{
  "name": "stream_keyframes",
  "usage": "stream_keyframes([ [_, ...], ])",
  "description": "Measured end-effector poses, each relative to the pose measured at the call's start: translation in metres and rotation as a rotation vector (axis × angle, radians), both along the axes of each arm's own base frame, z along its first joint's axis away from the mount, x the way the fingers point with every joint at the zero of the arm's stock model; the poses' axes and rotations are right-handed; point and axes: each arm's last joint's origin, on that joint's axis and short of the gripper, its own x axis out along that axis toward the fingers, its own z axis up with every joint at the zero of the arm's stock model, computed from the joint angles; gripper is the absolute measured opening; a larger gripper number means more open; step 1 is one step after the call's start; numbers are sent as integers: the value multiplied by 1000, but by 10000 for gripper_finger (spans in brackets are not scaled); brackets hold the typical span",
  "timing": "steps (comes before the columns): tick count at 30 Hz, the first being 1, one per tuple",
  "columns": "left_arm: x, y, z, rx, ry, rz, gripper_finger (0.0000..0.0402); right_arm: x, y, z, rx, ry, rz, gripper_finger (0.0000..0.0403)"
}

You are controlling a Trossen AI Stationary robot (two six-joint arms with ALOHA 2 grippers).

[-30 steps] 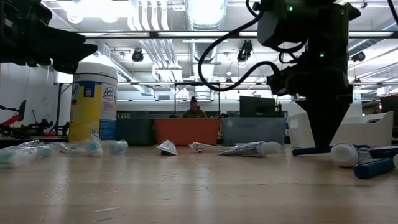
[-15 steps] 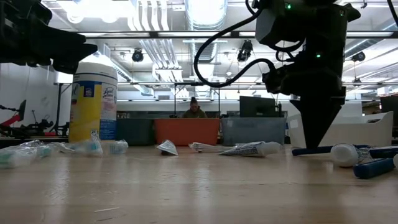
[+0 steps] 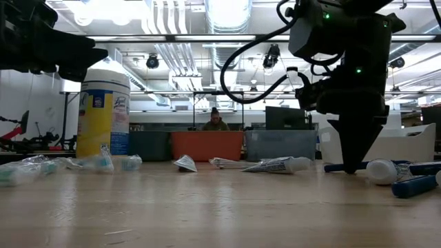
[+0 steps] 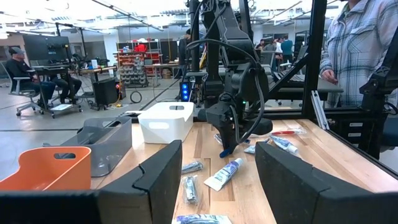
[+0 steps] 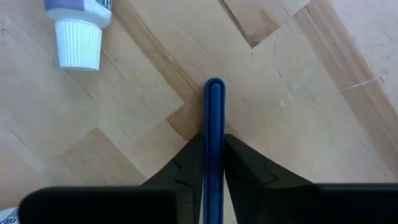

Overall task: Pick & Place Travel size toiletries
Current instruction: Put the top razor into the white bin

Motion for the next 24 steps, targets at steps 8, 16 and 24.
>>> stream_keyframes([
  [8, 0, 0, 0, 0, 0, 0, 209, 0, -4, 1, 6, 1, -22, 36],
  [16, 0, 0, 0, 0, 0, 0, 209, 4, -9, 11, -4, 0, -47, 35],
  [24, 0, 0, 0, 0, 0, 0, 209, 9, -22, 40, 14, -88, -80, 34],
])
